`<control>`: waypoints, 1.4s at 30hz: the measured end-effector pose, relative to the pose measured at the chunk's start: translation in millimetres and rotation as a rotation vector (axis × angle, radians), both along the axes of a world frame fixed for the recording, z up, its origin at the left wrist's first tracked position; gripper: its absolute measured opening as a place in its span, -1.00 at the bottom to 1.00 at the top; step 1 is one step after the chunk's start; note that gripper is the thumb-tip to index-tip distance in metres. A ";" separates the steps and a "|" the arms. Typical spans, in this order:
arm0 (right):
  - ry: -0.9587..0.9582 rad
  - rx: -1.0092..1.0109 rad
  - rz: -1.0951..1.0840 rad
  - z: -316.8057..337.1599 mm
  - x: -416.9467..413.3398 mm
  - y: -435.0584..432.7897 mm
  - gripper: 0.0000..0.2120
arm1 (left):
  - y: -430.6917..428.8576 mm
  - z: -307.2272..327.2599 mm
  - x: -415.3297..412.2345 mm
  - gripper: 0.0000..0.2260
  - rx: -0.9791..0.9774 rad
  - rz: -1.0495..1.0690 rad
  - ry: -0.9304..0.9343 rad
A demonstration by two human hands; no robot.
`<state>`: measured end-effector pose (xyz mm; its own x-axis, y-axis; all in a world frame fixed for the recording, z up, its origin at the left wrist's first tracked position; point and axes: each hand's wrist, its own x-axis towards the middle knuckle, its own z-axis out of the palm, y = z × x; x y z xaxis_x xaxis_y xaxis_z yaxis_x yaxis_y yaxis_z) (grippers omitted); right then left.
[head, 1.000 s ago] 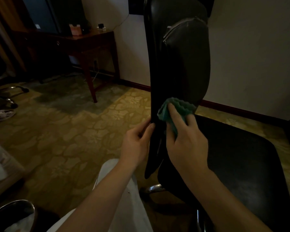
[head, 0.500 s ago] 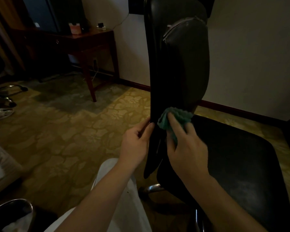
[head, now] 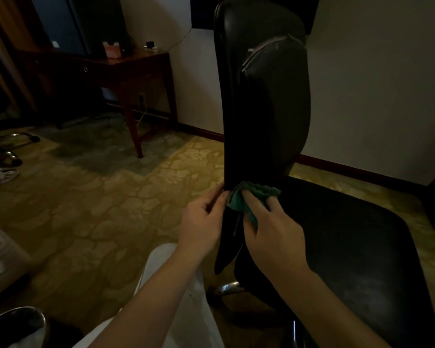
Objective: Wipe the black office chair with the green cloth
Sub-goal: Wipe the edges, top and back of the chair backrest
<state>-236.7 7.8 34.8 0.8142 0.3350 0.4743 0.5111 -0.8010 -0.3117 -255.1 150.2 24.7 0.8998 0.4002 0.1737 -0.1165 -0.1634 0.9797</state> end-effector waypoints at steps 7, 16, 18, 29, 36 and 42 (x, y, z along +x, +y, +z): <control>-0.127 0.057 0.029 39.6 11.5 6.6 -0.50 | -1.4 4.3 -2.9 -0.75 -0.053 -0.041 -0.013; 0.010 -0.111 0.005 -42.2 -5.3 -12.1 -0.54 | -0.3 -3.3 -2.3 -0.72 0.018 -0.017 -0.013; -0.056 -0.034 0.005 -28.4 -3.7 -12.5 -0.53 | 1.2 -5.3 -1.0 -0.71 0.023 -0.018 -0.008; -0.024 -0.097 -0.038 -23.4 -0.5 4.5 -0.54 | 7.4 -9.2 -1.0 -0.71 0.010 -0.077 0.023; -0.094 -0.083 -0.029 -41.3 -7.4 -17.4 -0.58 | 9.3 -9.3 -2.1 -0.73 0.059 -0.065 0.025; -0.151 -0.005 -0.009 -0.3 0.9 -2.8 -0.54 | 2.2 -7.8 -5.5 -0.79 0.068 -0.012 0.052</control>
<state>-235.7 5.0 34.4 0.7366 0.3302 0.5902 0.5445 -0.8072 -0.2279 -260.6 152.4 17.0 0.9131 0.3779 0.1530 -0.0681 -0.2284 0.9712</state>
